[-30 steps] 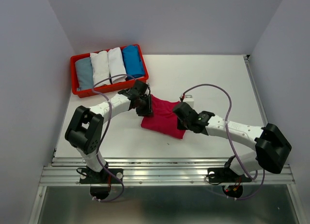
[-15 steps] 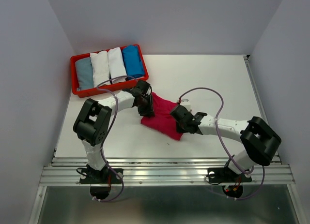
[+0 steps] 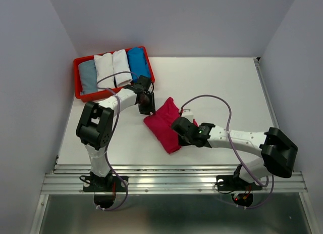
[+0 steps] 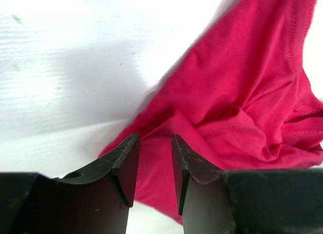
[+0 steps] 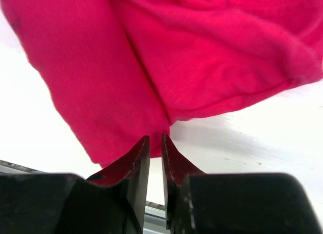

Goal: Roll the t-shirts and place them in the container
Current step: Roll the T-shirt to the center of the board.

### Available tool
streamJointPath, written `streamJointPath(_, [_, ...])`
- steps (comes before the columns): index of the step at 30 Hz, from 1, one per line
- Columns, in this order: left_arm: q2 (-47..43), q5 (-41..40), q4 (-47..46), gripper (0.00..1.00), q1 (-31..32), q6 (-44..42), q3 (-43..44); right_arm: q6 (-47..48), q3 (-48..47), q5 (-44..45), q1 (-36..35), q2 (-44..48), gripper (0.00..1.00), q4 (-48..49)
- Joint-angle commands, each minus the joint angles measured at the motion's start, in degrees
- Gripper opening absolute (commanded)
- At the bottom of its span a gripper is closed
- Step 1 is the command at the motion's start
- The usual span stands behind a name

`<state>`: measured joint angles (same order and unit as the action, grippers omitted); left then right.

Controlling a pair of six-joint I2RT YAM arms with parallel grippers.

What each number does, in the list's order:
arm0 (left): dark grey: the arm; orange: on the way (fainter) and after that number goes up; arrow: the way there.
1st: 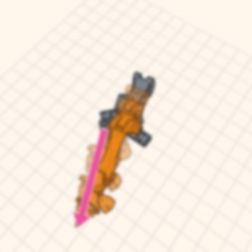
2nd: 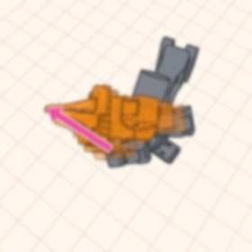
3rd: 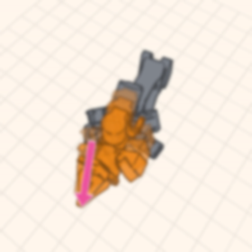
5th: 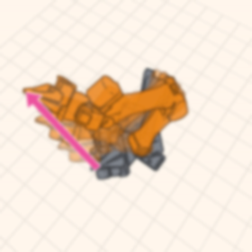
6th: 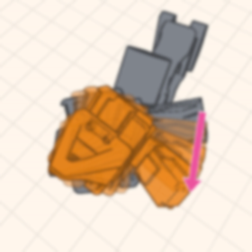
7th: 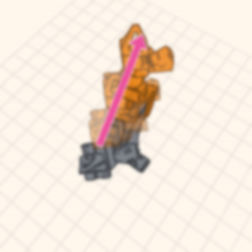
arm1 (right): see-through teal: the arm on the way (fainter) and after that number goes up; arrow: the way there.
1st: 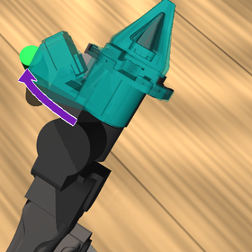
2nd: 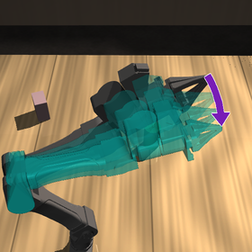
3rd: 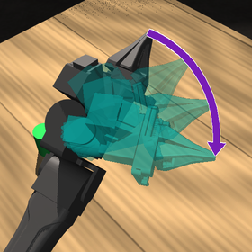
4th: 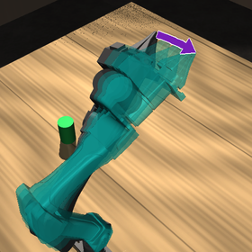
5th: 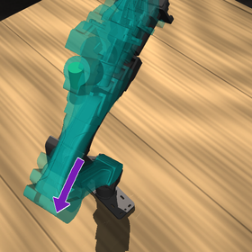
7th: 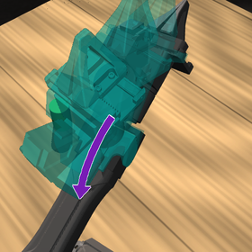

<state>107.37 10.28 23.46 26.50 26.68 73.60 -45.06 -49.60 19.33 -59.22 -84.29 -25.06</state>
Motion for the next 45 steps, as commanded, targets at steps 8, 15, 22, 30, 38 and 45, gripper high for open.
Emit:
streamJointPath(8, [-19.21, -1.5, 9.14, 0.47, -1.89, -3.39, 7.0, 9.01, -13.85, 12.3, -7.12, -1.13, 0.46, -7.81])
streamJointPath(15, [-27.91, 1.41, 9.76, 0.5, -9.35, 0.48, 0.32, 20.79, -17.81, 22.93, -16.62, -10.1, 0.71, -7.38])
streamJointPath(22, [-30.64, 2.99, 9.76, 0.52, -15.86, 0.66, -6.97, 30.9, -15.35, 27.25, -20.05, -15.37, 0.76, -2.02])
streamJointPath(30, [-30.47, 5.01, 8.0, 0.51, -16.66, 0.31, -9.71, 34.6, -10.69, 24.96, -20.06, -18.1, 0.78, 5.19])
streamJointPath(38, [-29.59, 5.89, 6.95, 0.51, -16.75, 0.04, -11.02, 33.99, -6.21, 26.89, -20.06, -23.36, 0.76, 11.78])
streamJointPath(45, [-29.76, 8.43, 4.93, 0.52, -16.66, 0.04, -14.36, 33.36, -2.52, 29.63, -20.06, -21.8, 0.16, 19.42])
